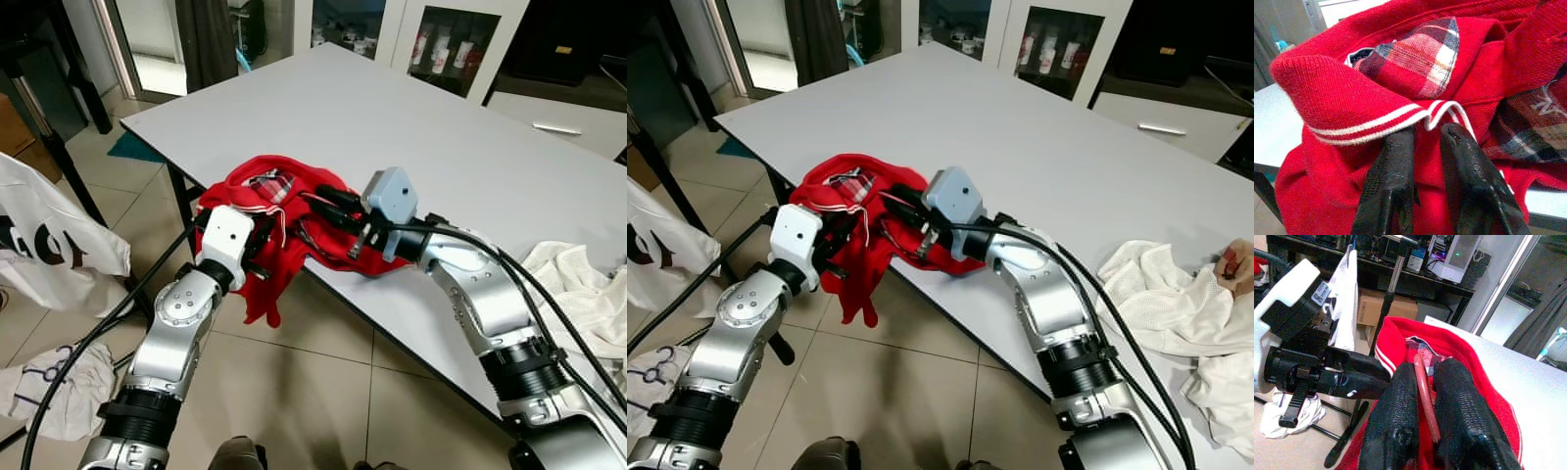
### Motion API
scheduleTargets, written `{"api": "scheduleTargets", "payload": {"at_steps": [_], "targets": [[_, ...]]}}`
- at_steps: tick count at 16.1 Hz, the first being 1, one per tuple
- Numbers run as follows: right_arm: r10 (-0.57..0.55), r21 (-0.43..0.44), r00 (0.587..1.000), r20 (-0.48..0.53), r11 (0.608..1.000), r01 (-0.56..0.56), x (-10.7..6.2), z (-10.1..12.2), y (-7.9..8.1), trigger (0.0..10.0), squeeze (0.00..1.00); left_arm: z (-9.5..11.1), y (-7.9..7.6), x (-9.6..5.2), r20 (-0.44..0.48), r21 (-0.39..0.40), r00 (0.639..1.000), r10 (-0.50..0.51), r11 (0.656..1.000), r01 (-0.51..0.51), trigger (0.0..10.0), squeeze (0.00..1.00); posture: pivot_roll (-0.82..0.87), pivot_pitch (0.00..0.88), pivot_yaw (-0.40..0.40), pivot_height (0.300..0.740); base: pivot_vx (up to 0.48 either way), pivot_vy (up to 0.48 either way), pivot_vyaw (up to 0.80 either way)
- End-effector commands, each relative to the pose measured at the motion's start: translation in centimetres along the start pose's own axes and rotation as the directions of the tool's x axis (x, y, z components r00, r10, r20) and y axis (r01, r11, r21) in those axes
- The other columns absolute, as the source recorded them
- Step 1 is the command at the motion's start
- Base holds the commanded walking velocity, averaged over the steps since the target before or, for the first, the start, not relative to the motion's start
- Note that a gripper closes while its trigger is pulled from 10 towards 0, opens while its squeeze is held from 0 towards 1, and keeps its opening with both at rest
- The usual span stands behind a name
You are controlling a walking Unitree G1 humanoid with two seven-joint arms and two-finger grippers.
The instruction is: Hang hanger
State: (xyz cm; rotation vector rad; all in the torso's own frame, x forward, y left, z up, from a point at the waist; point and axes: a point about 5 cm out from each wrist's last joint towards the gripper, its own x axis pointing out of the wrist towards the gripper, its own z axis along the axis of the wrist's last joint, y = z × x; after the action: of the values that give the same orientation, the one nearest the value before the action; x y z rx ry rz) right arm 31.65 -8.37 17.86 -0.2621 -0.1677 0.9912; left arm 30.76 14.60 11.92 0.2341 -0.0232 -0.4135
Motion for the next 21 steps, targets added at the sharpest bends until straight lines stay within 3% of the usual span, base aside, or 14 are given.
{"api": "scheduleTargets", "payload": {"at_steps": [1,3,4,8,14,15,16,18,19,20,21], "targets": [[-0.011,-0.010,1.000,0.010,1.000,0.011,-0.1,0.4,-0.2,10.0,0.00,0.4,-0.3,0.3,0.018,0.018,1.000,-0.017,1.000,0.017,10.0,0.00,0.10,0.028,-0.025,0.740,0.000,0.000,0.00],[-0.002,-0.006,1.000,0.015,1.000,0.002,0.0,0.5,0.0,10.0,0.00,0.5,-0.3,0.3,0.018,0.018,1.000,-0.017,1.000,0.016,10.0,0.00,0.10,0.030,-0.026,0.740,0.000,0.000,0.00],[0.013,0.006,1.000,0.018,1.000,-0.013,-0.1,0.5,0.1,0.0,0.00,0.5,-0.3,0.3,0.019,0.018,1.000,-0.016,1.000,0.016,10.0,0.00,0.10,0.030,-0.026,0.740,0.000,0.000,0.00],[0.014,0.022,1.000,0.023,1.000,-0.014,-0.1,0.6,0.1,0.0,0.00,0.6,-0.2,0.2,0.022,0.023,1.000,-0.013,1.000,0.013,10.0,0.00,0.11,0.033,-0.026,0.740,0.000,0.000,0.00],[-0.113,0.053,0.990,0.087,0.993,0.108,0.6,2.3,-1.8,0.0,0.00,2.0,0.5,0.1,0.095,0.076,0.995,0.040,0.996,-0.047,10.0,0.00,0.11,0.035,-0.028,0.740,0.000,0.000,0.00],[-0.124,0.059,0.988,0.094,0.991,0.119,0.7,2.5,-1.9,0.0,0.00,2.1,0.7,0.1,0.104,0.063,0.993,0.053,0.996,-0.059,10.0,0.68,0.11,0.035,-0.028,0.740,0.000,0.000,0.00],[-0.131,0.066,0.987,0.098,0.990,0.124,0.8,2.6,-2.0,0.0,0.00,2.4,1.0,0.0,0.125,0.044,0.989,0.073,0.996,-0.079,10.0,1.00,0.12,0.034,-0.031,0.740,0.000,0.000,0.00],[-0.136,0.071,0.986,0.097,0.989,0.130,0.9,2.5,-2.0,0.0,0.00,2.7,1.0,0.0,0.137,0.054,0.988,0.075,0.995,-0.083,10.0,1.00,0.12,0.035,-0.030,0.740,0.000,0.000,0.00],[-0.152,0.077,0.984,0.096,0.986,0.145,0.9,2.5,-2.0,0.0,0.00,3.1,0.9,0.0,0.168,0.054,0.983,0.076,0.995,-0.086,10.0,0.00,0.11,0.036,-0.029,0.740,0.000,0.000,0.00],[-0.183,0.087,0.978,0.100,0.981,0.175,1.0,2.5,-2.3,0.0,0.00,4.1,0.9,-0.1,0.239,0.051,0.968,0.082,0.994,-0.097,10.0,0.00,0.11,0.036,-0.028,0.740,0.000,0.000,0.00],[-0.238,0.103,0.965,0.110,0.968,0.227,1.1,2.7,-2.8,0.0,0.00,5.8,1.1,-0.5,0.355,0.039,0.929,0.106,0.991,-0.128,10.0,0.00,0.11,0.038,-0.026,0.740,0.000,0.000,0.00]]}}
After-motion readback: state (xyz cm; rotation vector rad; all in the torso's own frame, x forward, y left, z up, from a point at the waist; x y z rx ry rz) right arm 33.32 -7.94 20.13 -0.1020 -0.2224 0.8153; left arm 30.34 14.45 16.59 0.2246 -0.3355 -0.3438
